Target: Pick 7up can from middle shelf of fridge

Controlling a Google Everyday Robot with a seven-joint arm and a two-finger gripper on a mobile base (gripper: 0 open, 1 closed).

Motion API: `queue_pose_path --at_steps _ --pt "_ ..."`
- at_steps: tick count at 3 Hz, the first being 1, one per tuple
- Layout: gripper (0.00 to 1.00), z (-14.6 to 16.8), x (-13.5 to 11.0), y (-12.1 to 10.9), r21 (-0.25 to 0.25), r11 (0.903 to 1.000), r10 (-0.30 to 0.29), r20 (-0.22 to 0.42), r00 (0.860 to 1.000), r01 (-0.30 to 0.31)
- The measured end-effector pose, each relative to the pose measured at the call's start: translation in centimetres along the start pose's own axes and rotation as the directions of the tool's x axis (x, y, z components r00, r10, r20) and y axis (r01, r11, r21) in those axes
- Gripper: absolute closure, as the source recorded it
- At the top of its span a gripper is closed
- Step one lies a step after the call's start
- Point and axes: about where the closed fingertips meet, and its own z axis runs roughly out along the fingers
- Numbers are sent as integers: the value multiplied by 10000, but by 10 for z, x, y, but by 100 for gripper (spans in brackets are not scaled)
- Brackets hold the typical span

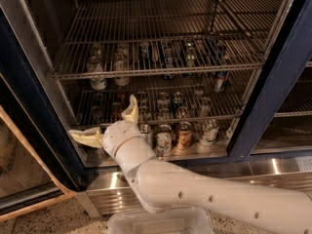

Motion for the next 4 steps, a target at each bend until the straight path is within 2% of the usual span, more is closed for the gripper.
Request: queue_pose_path --at_steps 1,2,3,4 --pt "0 2 2 -1 86 9999 114 99 9999 -114" --pt "0 18 10 -10 452 9975 524 379 9979 -541" --pt "0 42 20 -22 544 9941 919 308 9953 -935" --pt "0 70 30 -32 293 9906 1346 -352 9903 -1336"
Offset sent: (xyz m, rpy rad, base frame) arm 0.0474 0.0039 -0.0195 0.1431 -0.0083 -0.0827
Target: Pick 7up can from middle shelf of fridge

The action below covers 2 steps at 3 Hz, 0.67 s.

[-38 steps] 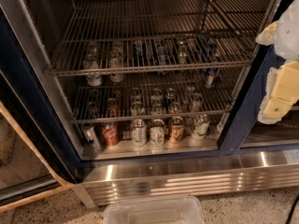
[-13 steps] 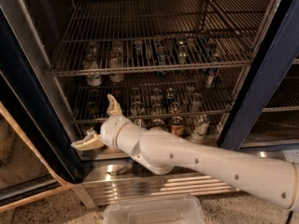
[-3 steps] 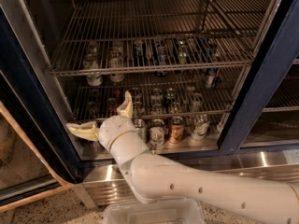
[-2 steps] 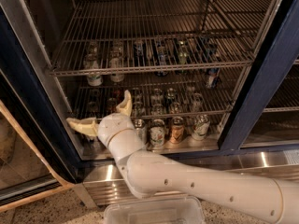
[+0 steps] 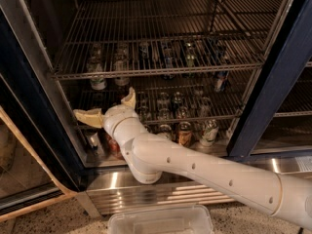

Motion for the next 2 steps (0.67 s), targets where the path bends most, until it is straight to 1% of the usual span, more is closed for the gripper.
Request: queue_pose_path --at_steps 1,2 --pt "0 0 0 0 0 10000 -1 1 10000 1" --pt "0 7 -1 -3 349 9990 -269 -62 9996 271"
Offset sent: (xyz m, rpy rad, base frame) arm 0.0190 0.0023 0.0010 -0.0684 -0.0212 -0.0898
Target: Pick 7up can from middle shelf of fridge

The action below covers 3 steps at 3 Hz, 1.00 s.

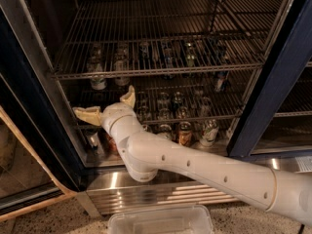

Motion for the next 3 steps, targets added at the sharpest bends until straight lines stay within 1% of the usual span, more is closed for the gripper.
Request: queue_pose_path --at_steps 1,2,3 --pt "0 12 0 -5 326 9995 -16 116 9999 13" --pt "0 46 -2 -16 105 9994 330 268 9991 -333" --pt "0 46 -2 -16 105 9994 330 268 9991 -333"
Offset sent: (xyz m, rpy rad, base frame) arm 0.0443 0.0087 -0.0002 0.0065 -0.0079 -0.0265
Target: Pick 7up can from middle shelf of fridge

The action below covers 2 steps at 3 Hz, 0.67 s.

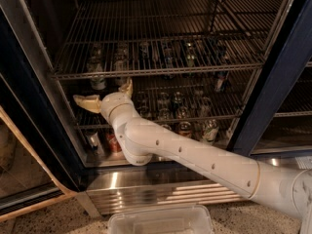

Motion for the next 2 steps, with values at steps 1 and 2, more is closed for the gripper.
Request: queue_pose_path --at_steps 1,2 --pt "0 7 -3 -2 20 10000 -90 229 9997 90" --pt "0 22 -6 -4 -48 9995 -320 297 9990 322"
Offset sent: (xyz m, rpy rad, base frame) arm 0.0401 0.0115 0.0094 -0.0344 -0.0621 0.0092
